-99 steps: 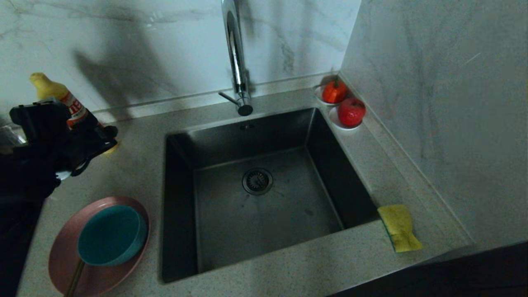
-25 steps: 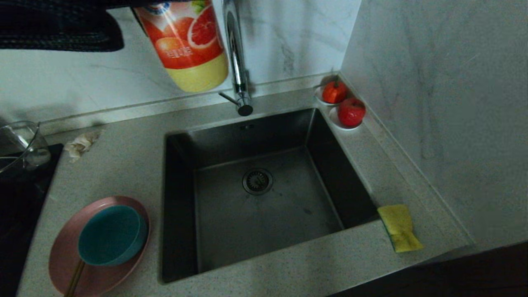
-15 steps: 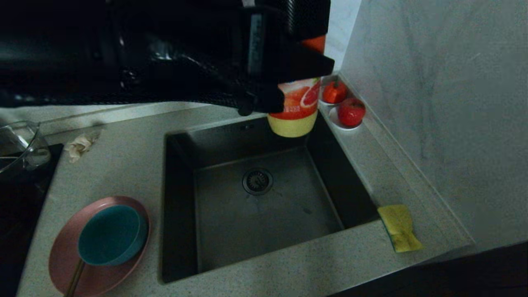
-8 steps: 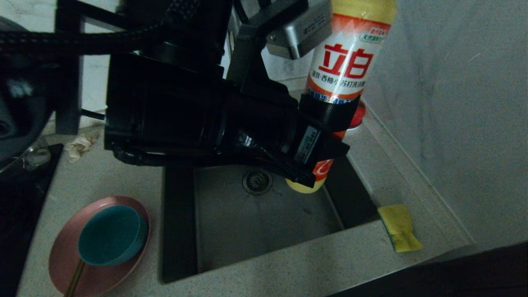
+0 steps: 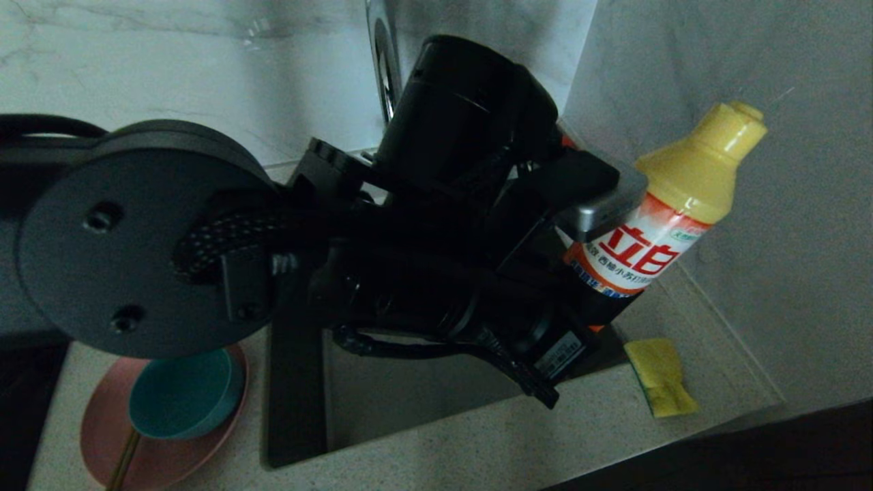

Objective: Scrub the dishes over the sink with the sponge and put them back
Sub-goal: Squeeze it onto the sponge

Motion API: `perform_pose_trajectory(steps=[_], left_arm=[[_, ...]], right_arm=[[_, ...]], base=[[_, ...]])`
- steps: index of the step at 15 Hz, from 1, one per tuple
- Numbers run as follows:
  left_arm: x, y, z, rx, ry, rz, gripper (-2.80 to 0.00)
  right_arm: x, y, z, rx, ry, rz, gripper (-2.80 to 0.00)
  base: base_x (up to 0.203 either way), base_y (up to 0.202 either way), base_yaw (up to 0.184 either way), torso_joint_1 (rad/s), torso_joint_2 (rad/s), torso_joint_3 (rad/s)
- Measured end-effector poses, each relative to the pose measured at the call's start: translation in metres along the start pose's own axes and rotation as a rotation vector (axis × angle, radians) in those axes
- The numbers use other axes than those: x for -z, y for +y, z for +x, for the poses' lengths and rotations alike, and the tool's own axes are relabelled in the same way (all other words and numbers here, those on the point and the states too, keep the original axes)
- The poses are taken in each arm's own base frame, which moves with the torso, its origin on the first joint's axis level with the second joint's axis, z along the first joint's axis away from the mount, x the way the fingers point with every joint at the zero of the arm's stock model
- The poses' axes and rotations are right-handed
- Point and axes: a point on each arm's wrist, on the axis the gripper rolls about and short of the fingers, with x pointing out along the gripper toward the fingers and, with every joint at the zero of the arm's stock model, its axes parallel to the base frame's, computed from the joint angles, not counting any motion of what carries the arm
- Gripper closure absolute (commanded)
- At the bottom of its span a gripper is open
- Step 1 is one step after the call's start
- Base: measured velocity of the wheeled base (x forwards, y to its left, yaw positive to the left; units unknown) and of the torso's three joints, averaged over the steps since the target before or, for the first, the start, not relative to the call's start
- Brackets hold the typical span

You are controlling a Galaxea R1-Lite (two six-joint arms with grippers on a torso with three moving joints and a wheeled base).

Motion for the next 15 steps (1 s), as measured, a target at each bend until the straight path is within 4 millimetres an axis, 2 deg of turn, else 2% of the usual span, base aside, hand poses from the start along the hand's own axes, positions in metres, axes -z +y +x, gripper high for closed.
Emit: perform_pose_trajectory(steps=[11,15], left_arm=[[0.041,-0.022,0.050,-0.074,0.249,0.147,0.00],[0.045,-0.029,0.069,-0.082,0.283,0.206,0.00]], right_arm=[[0.000,0.000,0.000,0.000,0.000,0.000,0.00],[0.000,0.000,0.000,0.000,0.000,0.000,0.00]], base=[[0.000,0.000,0.000,0.000,0.00,0.000],[0.000,0.000,0.000,0.000,0.00,0.000]])
